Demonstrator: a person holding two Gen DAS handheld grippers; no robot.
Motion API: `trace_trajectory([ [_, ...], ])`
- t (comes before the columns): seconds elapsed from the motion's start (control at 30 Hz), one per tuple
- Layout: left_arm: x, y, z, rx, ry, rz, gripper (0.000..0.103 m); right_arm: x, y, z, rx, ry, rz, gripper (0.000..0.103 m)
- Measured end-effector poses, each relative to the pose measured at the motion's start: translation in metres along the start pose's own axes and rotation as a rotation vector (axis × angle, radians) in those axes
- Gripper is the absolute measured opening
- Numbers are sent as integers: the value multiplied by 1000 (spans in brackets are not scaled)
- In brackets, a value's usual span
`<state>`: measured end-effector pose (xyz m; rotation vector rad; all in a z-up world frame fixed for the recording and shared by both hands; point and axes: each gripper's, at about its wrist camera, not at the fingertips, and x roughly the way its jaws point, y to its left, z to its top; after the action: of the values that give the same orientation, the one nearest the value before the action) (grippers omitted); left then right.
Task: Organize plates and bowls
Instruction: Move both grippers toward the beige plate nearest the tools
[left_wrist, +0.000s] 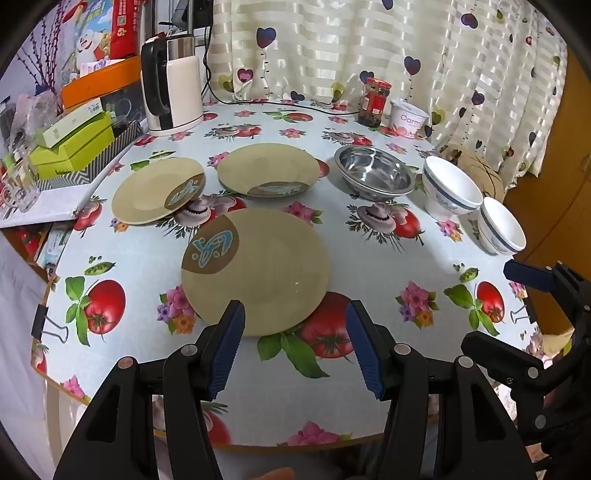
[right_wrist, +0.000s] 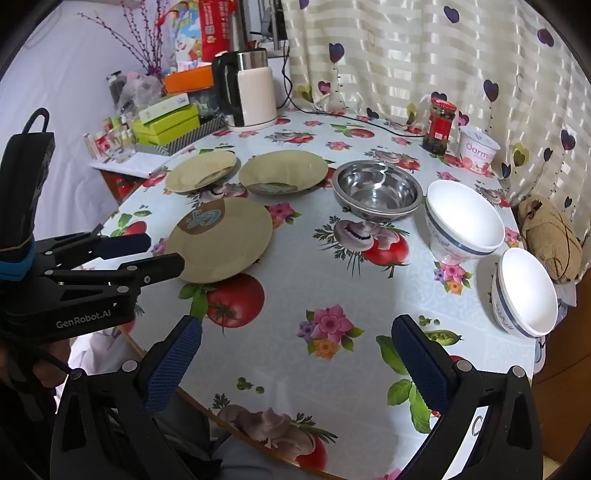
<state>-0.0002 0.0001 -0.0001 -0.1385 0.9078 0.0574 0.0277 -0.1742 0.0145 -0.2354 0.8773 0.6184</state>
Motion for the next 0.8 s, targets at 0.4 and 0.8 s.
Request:
trace_trajectory([
  [0.4,2,5,-1,-18,20,5,57,0,0,1,2,-3,1,103],
  [0.8,-3,16,-3,-50,5,-6,57,1,1,2,-4,0,10,103],
])
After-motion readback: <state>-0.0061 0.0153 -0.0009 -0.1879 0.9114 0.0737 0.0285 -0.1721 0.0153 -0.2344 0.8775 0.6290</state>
